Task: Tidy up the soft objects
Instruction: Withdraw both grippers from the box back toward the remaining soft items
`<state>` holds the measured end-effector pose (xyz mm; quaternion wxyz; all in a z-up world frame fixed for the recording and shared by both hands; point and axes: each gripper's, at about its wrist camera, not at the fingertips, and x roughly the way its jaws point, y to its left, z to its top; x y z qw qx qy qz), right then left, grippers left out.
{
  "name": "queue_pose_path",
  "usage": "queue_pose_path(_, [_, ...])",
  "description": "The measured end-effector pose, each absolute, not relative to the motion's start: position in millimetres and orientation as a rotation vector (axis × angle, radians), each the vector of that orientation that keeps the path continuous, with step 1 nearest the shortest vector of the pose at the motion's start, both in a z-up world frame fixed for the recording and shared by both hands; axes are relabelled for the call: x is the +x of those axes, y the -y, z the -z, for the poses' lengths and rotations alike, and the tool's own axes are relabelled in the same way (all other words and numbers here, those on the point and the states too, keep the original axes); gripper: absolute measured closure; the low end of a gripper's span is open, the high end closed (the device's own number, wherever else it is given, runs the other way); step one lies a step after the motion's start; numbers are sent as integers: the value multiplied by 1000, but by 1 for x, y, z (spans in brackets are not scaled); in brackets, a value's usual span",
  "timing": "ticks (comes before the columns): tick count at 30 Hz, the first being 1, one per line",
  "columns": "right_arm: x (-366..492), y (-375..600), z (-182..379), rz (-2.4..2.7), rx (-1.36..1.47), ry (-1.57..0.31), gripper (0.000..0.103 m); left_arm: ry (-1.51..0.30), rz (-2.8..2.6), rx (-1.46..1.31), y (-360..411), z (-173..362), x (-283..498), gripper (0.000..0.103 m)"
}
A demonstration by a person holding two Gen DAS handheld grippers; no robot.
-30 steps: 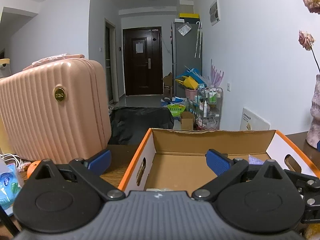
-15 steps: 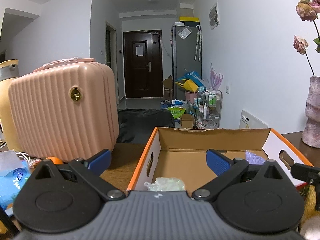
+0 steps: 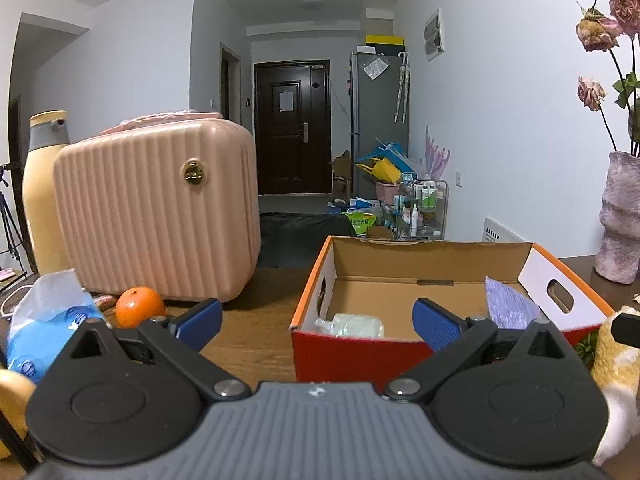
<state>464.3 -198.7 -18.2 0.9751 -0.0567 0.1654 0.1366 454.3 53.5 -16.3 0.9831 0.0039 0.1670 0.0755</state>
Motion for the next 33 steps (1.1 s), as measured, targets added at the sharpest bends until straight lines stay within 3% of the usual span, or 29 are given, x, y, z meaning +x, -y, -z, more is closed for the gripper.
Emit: queue_pose_path(33, [326, 236, 36, -243, -25, -379, 0, -323, -139, -26, -45, 16, 306, 0])
